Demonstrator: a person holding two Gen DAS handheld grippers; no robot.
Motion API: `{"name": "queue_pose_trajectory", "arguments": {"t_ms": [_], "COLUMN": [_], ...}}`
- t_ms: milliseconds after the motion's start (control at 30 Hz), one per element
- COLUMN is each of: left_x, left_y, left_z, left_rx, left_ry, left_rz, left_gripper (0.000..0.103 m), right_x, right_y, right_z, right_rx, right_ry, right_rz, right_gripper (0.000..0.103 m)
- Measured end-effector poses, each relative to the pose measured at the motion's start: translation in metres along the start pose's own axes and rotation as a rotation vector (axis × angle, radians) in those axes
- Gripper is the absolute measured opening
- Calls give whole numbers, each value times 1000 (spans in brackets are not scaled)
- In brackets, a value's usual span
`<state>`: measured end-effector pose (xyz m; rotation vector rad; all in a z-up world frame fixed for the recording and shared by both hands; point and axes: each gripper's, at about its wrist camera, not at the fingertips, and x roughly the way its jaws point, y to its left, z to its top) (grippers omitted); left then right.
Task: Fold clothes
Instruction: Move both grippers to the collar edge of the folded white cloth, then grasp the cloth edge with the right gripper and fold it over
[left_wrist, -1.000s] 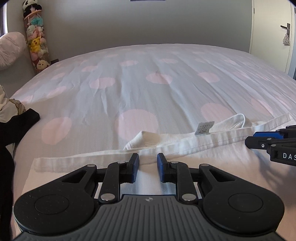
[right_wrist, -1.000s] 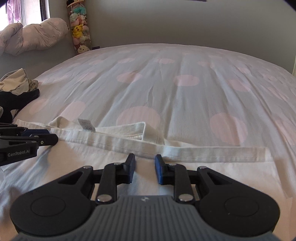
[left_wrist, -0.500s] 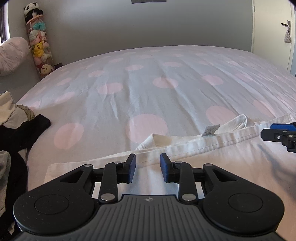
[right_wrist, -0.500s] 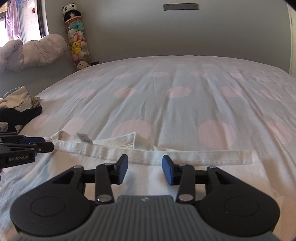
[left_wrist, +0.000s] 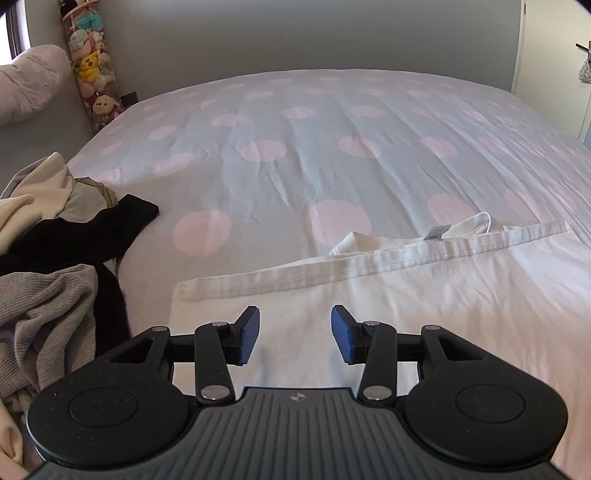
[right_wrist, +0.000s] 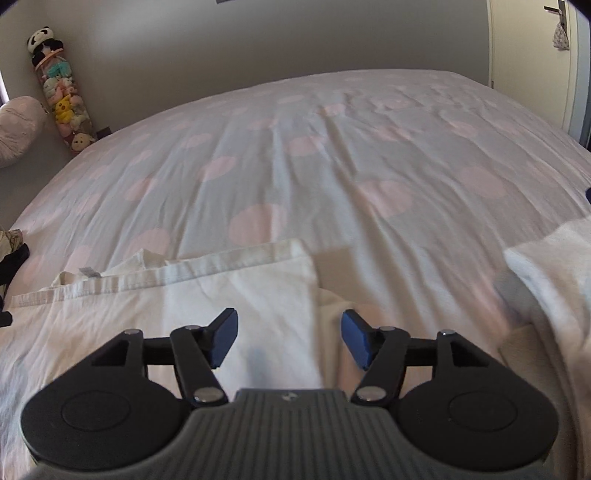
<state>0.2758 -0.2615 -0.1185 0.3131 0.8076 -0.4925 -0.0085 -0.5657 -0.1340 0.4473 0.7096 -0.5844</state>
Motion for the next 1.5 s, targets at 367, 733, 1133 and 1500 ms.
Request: {"name": "queue_pose_trajectory", "arguments": {"t_ms": [367,733,1133,1500], "left_x": [-32,-53,-79,-84], "left_y": [53,101,125,156], "left_z": [-2,-7,-12,-23], "left_rx": [-22,-124,-152,-222], "left_ry": [7,-28,-103,-126], "left_rz": [-3,-60,-96,-50], "left_gripper": [42,42,46,46], "right_x": [25,1,-50,-9], "right_y": [-39,-1,152,310], "right_z": [-25,2,46,21], "right_rx": [255,205,67,-44], "right_ry": [199,243,256,341], "right_rz": [126,185,423,627], "right_gripper": [51,8,7,7]}}
